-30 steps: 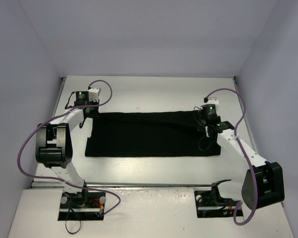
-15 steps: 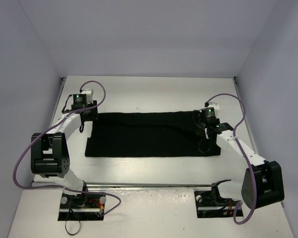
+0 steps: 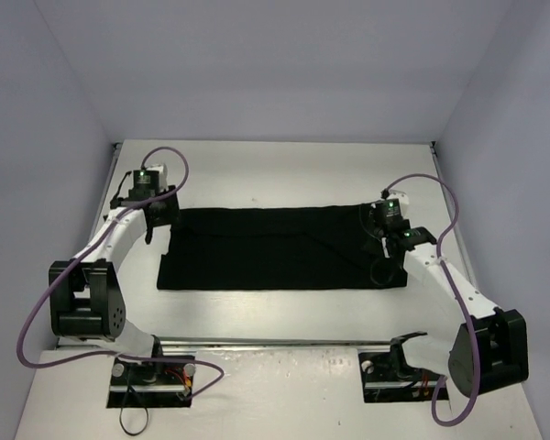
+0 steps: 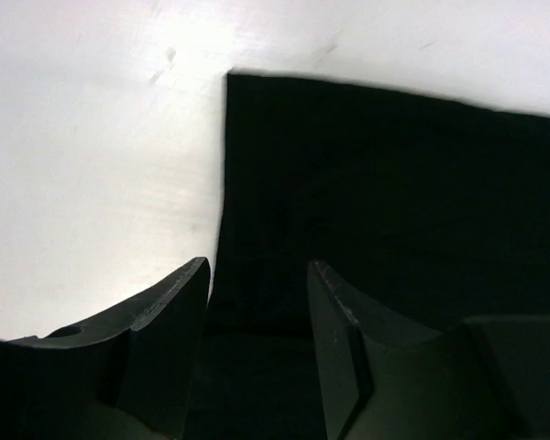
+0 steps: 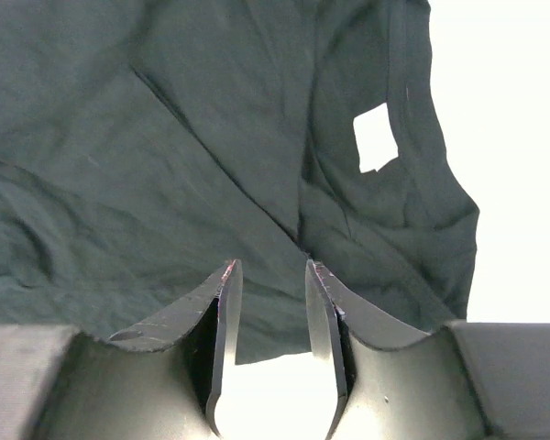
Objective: Fold and stack the t-shirts
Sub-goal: Fold the other side of the tshirt into a rectangle
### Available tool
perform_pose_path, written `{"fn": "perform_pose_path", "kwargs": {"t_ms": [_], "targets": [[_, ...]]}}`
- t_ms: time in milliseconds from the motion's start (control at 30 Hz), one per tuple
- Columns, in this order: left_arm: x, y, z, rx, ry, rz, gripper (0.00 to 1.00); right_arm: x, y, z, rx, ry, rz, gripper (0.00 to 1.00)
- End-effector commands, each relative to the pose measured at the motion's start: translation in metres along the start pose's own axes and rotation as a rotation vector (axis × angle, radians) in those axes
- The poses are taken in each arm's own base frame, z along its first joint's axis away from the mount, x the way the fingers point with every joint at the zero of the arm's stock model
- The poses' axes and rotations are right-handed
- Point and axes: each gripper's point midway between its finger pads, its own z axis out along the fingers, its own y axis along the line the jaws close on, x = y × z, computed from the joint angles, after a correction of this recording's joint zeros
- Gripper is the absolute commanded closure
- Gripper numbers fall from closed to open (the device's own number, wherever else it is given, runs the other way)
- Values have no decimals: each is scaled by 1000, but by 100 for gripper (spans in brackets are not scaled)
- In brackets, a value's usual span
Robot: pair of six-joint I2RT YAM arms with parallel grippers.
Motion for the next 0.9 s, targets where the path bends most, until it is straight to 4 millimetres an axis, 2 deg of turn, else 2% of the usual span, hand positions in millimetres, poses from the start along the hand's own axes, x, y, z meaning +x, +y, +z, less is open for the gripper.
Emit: {"fn": "perform_pose_path", "kwargs": {"t_ms": [0, 67, 100, 133, 233, 300, 467, 533, 667, 767, 867], "targets": [[-44, -46, -23, 72, -96, 76, 56, -46, 21, -12, -59, -84, -38, 67], [-42, -58, -13, 86, -76, 101, 55, -48, 27, -2, -66, -54, -65, 66], [-34, -60, 0, 88, -36, 107, 55, -55, 32, 0, -74, -58, -72, 65], [-31, -59, 6, 82, -19, 106, 55, -52, 33, 10, -67, -25, -95, 65], [-14, -53, 31, 61, 50, 112, 55, -59, 43, 23, -81, -2, -121, 66], [-8, -52, 41, 58, 79, 115, 55, -58, 49, 39, -90, 35, -139, 66], [13, -50, 60, 51, 149, 111, 55, -65, 64, 57, -125, 42, -139, 67], [24, -41, 62, 14, 175, 114, 55, -64, 64, 63, -119, 48, -141, 67], [39, -22, 47, -47, 199, 95, 55, -59, 60, 69, -101, 62, -154, 68], [24, -6, 29, -125, 125, 97, 55, -55, 58, 72, -94, 72, -163, 68], [2, -12, 22, -101, 47, 107, 55, -52, 60, 78, -104, 89, -178, 68]]}}
